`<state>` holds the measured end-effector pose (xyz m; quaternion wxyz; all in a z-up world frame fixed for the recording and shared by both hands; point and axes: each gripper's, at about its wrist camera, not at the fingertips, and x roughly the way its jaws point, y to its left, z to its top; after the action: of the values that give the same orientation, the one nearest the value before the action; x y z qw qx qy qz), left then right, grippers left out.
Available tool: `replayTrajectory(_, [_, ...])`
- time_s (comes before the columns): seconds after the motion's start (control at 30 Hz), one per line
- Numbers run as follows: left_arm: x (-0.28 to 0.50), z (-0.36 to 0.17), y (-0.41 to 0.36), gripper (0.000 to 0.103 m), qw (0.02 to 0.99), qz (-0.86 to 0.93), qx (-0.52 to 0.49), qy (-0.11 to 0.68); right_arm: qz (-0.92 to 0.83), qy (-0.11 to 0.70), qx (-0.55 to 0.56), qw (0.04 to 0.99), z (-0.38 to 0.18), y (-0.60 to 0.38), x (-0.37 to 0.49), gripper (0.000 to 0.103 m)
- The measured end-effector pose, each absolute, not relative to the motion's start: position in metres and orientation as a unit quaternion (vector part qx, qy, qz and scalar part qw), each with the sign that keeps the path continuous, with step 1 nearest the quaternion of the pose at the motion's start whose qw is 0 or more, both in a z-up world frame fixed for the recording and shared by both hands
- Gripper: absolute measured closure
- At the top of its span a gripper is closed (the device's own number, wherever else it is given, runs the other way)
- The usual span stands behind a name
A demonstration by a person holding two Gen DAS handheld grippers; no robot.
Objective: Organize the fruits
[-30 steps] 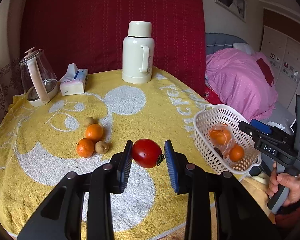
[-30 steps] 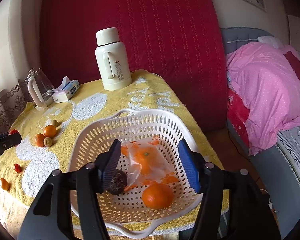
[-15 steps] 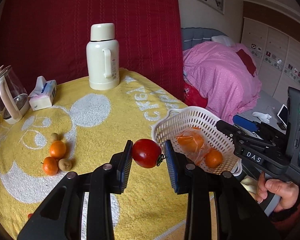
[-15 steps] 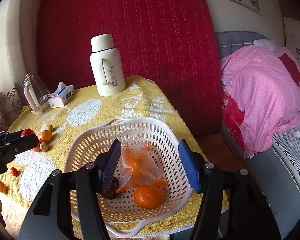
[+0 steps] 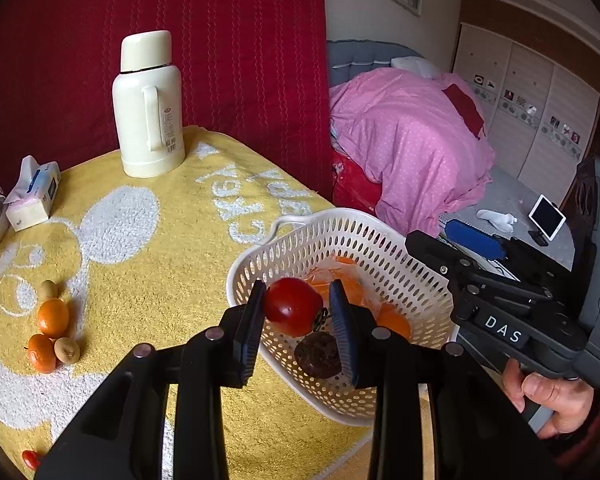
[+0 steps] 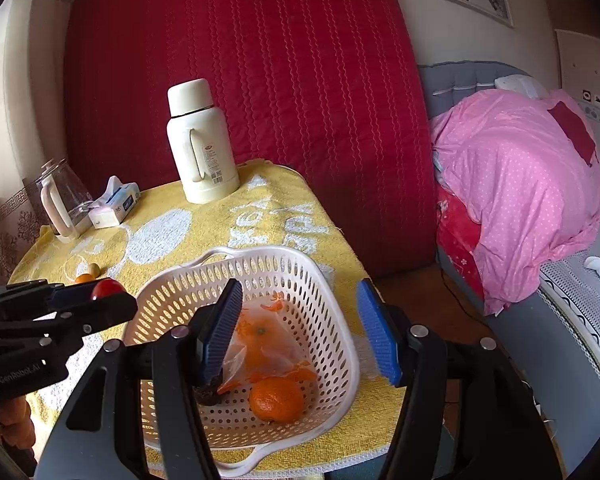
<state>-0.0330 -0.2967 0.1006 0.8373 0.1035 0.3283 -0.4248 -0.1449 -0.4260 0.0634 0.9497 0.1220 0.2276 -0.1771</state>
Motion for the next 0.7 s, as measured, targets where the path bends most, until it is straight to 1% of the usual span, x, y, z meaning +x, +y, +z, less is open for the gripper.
replayTrajectory(0.1, [-0.0322,0.0990,-0.2987,0.069,0.835,-0.427,0.104,0.330,-0.178,0.229,0.124,0.949,0.0627,-0.4276,-0.1442,0.042])
replayTrajectory(0.17, [-0.0310,0.0987,-0.2986,0.054,0.836,-0.425,0.102,0.332,-0.178,0.229,0.124,0.949,0.0627,-0.4277,-0.1441,0.042])
replayTrajectory(0.2, [-0.0311,0.0993,-0.2974,0.043,0.840,-0.421,0.100,0.328,-0.178,0.229,0.125,0.949,0.0627,-0.4277,-0.1441,0.042])
replayTrajectory(0.23, [-0.0318,0.1001,-0.2961,0.039,0.842,-0.419,0.100,0.323,-0.178,0.228,0.124,0.949,0.0627,-0.4276,-0.1444,0.041])
replayTrajectory(0.3, [-0.0313,0.1012,-0.2954,0.039,0.843,-0.418,0.101,0.322,-0.179,0.228,0.124,0.949,0.0627,-0.4278,-0.1444,0.038])
replayTrajectory(0.37, [-0.0308,0.1018,-0.2938,0.039,0.845,-0.416,0.099,0.321,-0.180,0.227,0.125,0.949,0.0631,-0.4275,-0.1437,0.037])
replayTrajectory(0.43, [-0.0301,0.1022,-0.2926,0.031,0.848,-0.411,0.100,0.320,-0.180,0.227,0.124,0.949,0.0632,-0.4275,-0.1440,0.037])
replayTrajectory(0.5, [-0.0298,0.1030,-0.2910,0.027,0.854,-0.402,0.105,0.314,-0.178,0.227,0.124,0.949,0.0633,-0.4273,-0.1439,0.037])
replayTrajectory(0.57, [-0.0310,0.1034,-0.2914,0.019,0.860,-0.390,0.115,0.308,-0.178,0.227,0.124,0.949,0.0635,-0.4267,-0.1441,0.037])
replayTrajectory(0.6, [-0.0317,0.1036,-0.2911,0.014,0.864,-0.382,0.120,0.304,-0.178,0.227,0.125,0.949,0.0636,-0.4266,-0.1440,0.037])
replayTrajectory(0.63, [-0.0324,0.1039,-0.2909,0.012,0.869,-0.374,0.125,0.300,-0.177,0.226,0.125,0.950,0.0638,-0.4264,-0.1439,0.036])
replayTrajectory(0.7, [-0.0331,0.1040,-0.2908,0.011,0.874,-0.362,0.135,0.296,-0.177,0.225,0.125,0.950,0.0642,-0.4252,-0.1446,0.036])
